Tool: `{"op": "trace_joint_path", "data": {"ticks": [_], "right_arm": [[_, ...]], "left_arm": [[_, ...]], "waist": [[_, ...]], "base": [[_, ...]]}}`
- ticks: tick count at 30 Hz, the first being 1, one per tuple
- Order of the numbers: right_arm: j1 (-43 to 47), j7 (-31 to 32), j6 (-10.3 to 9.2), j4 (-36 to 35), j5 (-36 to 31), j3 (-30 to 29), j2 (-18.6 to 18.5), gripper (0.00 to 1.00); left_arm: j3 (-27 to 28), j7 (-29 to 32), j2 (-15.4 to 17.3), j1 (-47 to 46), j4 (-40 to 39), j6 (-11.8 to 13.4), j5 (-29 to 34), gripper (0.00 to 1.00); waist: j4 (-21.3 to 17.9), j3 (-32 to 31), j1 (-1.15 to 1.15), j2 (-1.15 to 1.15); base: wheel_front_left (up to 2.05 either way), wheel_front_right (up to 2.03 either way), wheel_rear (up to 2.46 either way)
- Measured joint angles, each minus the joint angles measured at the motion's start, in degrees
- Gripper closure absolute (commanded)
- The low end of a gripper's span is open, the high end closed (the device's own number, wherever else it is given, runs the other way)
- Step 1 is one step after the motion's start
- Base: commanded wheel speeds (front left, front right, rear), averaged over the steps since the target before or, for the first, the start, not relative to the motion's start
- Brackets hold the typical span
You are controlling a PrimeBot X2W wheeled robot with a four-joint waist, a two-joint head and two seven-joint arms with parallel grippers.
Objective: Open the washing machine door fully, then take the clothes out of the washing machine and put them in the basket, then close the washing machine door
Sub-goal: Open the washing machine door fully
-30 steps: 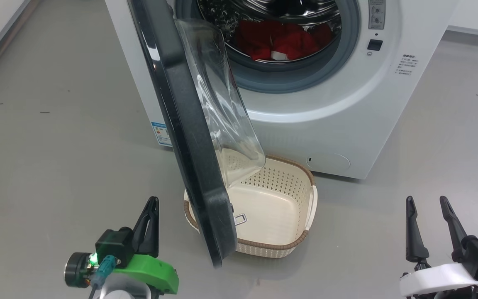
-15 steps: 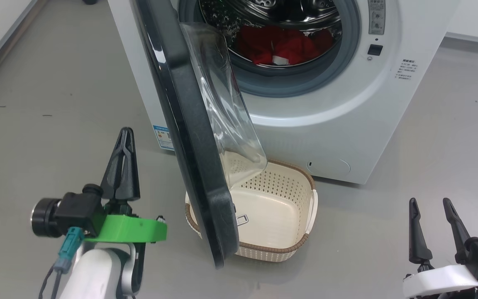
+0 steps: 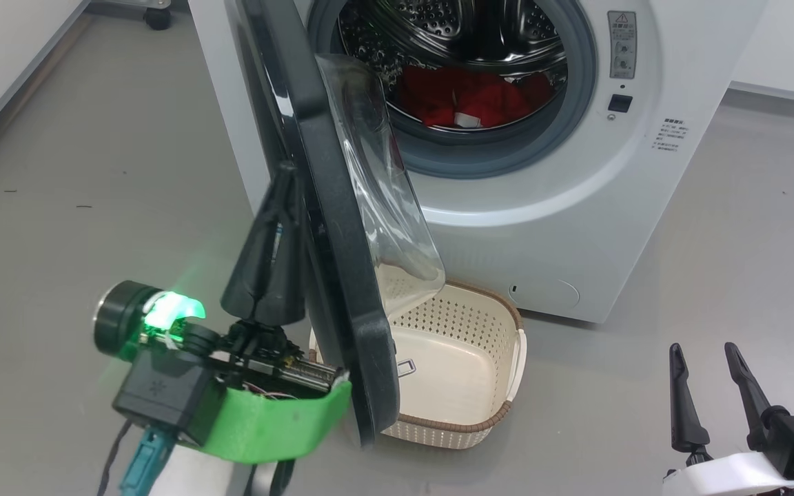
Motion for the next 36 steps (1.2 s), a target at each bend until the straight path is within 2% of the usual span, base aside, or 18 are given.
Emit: {"op": "trace_joint_path", "data": {"ticks": [9,19,25,36], "right_arm": [[0.08,0.01,0.25,0.02,-0.19,0.16,0.18,0.00],[0.07,0.01,0.75,0.00,-0.49,-0.19,0.22,0.00],[0.02,0.01,0.93,0.02,-0.57,-0.40,0.24,0.00],[-0.17,0.01,1.21,0.01,-0.76,-1.05,0.35,0.00]], "left_arm": [[-9.16,0.36,0.08,3.50,-1.10,-4.27,-3.13,1.00],[-15.36,7.73,0.53,7.98,4.92,-7.56,-7.14,1.00],[-15.19,10.25,0.91,9.18,9.01,-7.71,-8.03,1.00],[-11.90,10.43,1.03,9.84,12.61,-5.61,-8.38,1.00]], "waist": [[-0.89,0.00,0.00,0.00],[-1.85,1.64,0.00,0.00],[-2.12,2.23,0.00,0.00],[-1.90,3.07,0.00,0.00]], "base": [[0.00,0.00,0.00],[0.00,0.00,0.00],[0.00,0.00,0.00],[0.00,0.00,0.00]]}}
